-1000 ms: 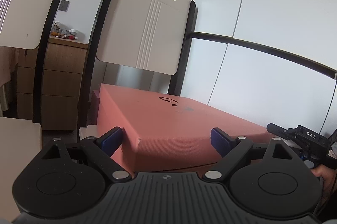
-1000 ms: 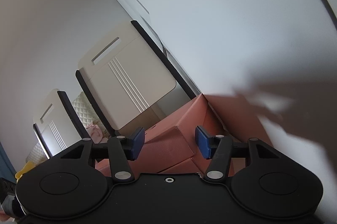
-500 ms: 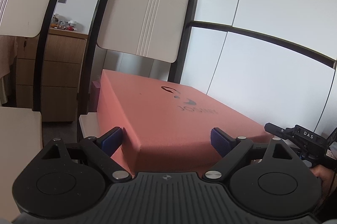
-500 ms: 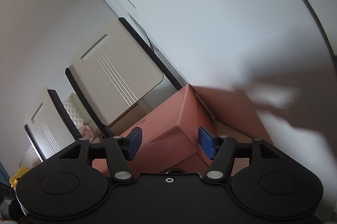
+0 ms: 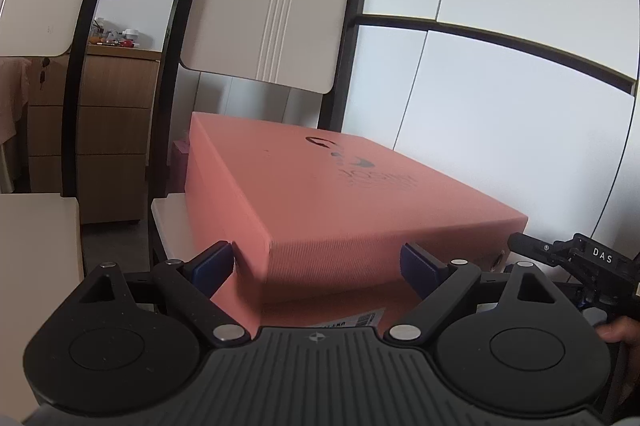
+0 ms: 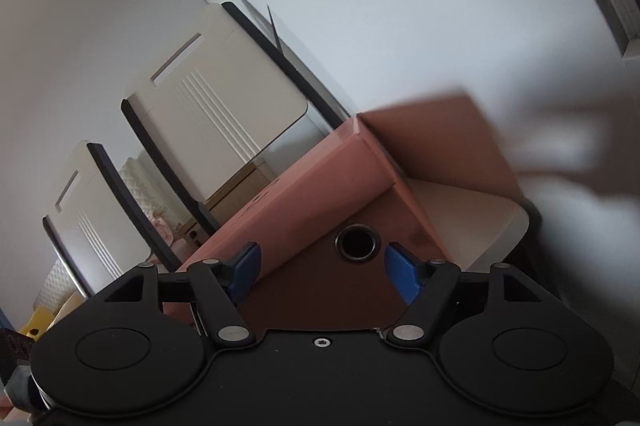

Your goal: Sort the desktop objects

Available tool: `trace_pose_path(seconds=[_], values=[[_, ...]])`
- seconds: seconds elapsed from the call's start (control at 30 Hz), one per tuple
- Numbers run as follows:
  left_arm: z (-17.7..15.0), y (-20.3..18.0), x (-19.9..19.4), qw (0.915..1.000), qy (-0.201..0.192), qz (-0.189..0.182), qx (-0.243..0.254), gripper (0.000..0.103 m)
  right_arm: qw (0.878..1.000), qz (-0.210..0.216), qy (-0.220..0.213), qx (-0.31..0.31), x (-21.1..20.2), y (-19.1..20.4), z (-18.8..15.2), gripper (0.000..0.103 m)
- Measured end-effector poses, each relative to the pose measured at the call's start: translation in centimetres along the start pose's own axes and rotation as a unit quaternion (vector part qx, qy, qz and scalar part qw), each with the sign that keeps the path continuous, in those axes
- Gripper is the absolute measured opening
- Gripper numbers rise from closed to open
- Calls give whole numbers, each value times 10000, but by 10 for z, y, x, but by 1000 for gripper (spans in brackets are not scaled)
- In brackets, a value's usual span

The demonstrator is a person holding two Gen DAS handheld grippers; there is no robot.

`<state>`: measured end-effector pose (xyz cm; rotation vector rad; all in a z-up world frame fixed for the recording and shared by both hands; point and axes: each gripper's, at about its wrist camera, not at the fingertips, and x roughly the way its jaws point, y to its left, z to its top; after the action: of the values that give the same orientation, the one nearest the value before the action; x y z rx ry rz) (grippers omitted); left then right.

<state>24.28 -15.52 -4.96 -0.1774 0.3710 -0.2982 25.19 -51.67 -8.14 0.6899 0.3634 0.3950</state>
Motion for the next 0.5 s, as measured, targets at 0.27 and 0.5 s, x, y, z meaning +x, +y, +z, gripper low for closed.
trace_pose_path(seconds=[0.27, 0.5], values=[[-13, -9, 10, 9989, 355, 72, 308, 92, 9999, 97, -1, -60, 14, 4, 0, 73], [-17, -26, 16, 9983, 424, -85, 396, 92, 9995, 92, -157, -242, 29, 0, 15, 73]])
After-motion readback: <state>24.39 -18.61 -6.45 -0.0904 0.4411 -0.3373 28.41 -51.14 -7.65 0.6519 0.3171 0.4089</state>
